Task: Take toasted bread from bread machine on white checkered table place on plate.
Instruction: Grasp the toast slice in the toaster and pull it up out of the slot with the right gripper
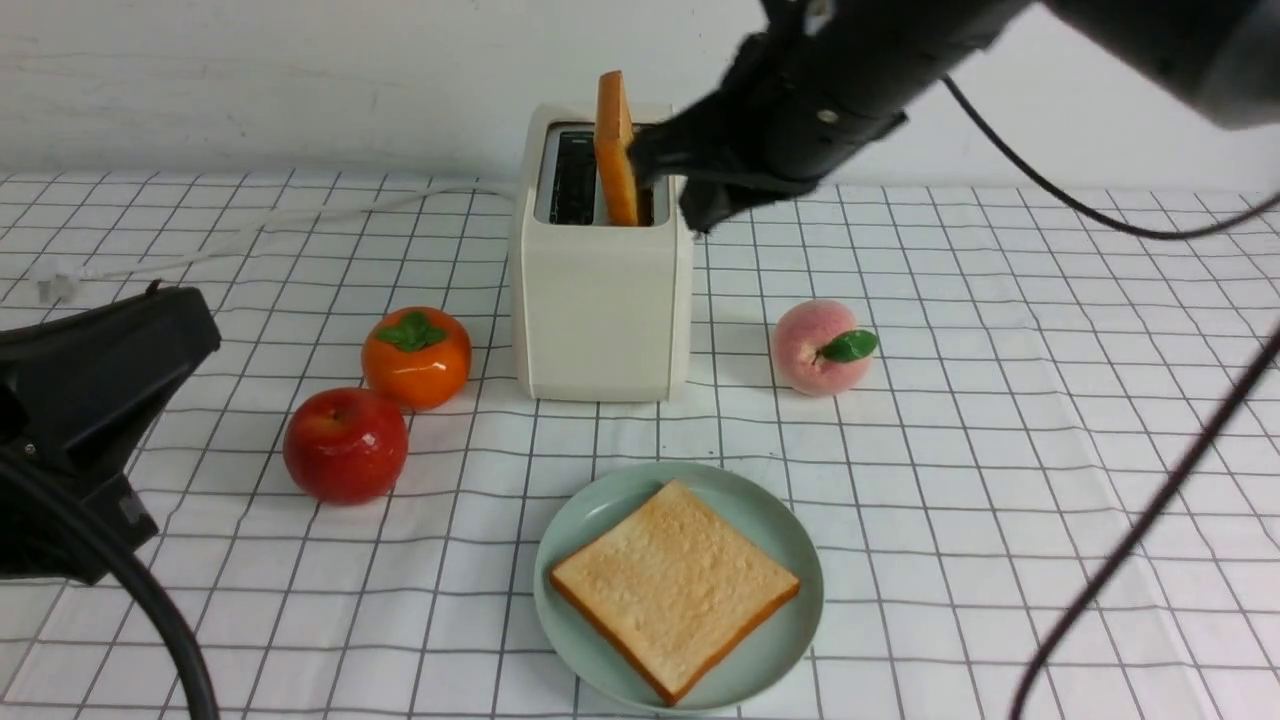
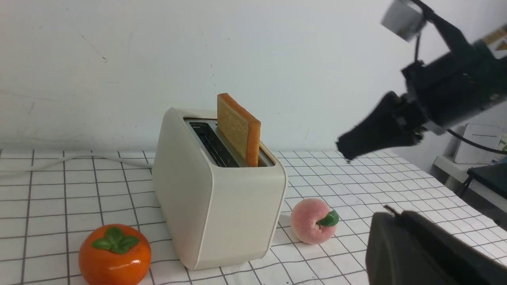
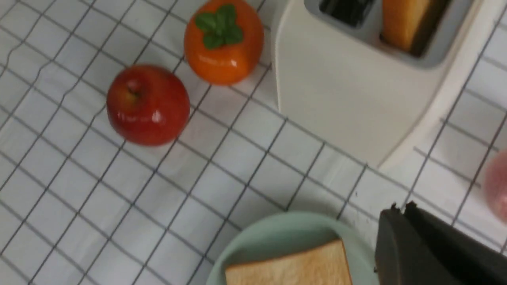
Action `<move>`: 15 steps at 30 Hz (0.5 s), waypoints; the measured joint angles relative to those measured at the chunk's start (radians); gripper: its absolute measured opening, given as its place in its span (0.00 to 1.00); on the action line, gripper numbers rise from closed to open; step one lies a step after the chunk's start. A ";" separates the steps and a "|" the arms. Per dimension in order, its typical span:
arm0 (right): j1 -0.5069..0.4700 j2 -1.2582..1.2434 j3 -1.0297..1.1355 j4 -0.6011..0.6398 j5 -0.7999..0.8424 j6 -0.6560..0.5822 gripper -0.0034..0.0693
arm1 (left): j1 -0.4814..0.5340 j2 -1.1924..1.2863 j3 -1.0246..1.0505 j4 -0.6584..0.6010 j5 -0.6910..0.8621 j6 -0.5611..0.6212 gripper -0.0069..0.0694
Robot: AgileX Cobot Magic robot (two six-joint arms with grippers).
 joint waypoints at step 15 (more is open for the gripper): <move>0.030 0.299 -0.300 -0.384 -0.299 0.232 0.75 | 0.000 0.000 0.000 -0.001 0.007 0.000 0.08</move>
